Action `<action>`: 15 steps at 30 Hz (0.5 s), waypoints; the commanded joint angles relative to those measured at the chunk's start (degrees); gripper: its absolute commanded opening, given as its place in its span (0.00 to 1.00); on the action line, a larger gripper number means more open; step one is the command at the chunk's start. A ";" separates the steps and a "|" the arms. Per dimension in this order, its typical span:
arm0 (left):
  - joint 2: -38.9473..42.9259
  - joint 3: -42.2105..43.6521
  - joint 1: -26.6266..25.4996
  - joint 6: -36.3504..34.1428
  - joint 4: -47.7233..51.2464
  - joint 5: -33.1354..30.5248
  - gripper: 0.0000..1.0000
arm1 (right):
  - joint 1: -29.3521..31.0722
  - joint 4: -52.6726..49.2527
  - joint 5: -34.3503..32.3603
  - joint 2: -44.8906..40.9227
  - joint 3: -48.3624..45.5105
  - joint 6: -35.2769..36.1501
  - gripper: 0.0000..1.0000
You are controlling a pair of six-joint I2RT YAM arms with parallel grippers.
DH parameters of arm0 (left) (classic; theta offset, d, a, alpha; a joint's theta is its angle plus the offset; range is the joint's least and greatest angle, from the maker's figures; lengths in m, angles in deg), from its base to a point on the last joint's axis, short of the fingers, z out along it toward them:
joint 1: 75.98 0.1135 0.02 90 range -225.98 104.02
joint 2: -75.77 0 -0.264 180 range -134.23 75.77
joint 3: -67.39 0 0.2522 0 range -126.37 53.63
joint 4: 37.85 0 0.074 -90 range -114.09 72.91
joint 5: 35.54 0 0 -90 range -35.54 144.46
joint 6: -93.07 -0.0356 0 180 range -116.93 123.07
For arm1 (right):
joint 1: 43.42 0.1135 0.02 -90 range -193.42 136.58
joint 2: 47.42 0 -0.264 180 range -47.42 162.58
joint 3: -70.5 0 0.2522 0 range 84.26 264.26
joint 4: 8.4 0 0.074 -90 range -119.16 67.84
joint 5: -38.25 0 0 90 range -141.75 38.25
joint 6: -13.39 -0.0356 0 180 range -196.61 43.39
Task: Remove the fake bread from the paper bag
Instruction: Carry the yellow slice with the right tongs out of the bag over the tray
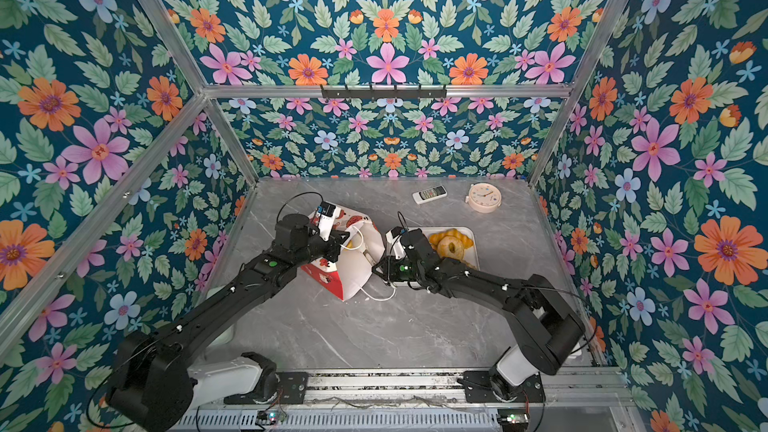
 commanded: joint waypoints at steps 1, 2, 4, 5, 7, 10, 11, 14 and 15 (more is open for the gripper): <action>-0.49 -0.34 0.06 0.02 -1.62 -1.54 0.00 | 0.06 -4.60 -1.88 -3.76 -1.12 2.70 0.00; -0.62 -0.35 0.04 0.10 -1.86 -1.61 0.00 | 0.04 -5.94 -1.97 -4.67 -1.26 3.15 0.00; -0.84 -0.24 0.07 0.44 -2.52 -2.22 0.00 | 0.08 -8.75 -1.91 -6.10 -1.35 4.18 0.00; -0.93 -0.24 0.06 0.61 -2.80 -2.63 0.00 | 0.07 -10.03 -1.89 -6.62 -1.42 4.51 0.00; -0.93 -0.02 0.02 1.08 -3.66 -3.24 0.00 | 0.07 -11.91 -1.67 -7.92 -2.00 5.04 0.00; -0.68 0.41 0.06 1.70 -4.79 -4.15 0.00 | -0.01 -13.37 -0.64 -10.58 -3.59 5.23 0.00; -0.54 0.60 0.07 1.79 -5.09 -4.47 0.00 | 0.07 -13.62 -0.57 -11.69 -4.17 5.14 0.00; -0.32 1.07 0.07 1.86 -5.63 -5.30 0.00 | 0.04 -16.12 -2.02 -15.20 -5.19 5.11 0.00; -0.23 1.17 0.03 1.97 -5.77 -5.53 0.00 | 0.05 -17.09 -2.73 -16.30 -5.38 5.22 0.00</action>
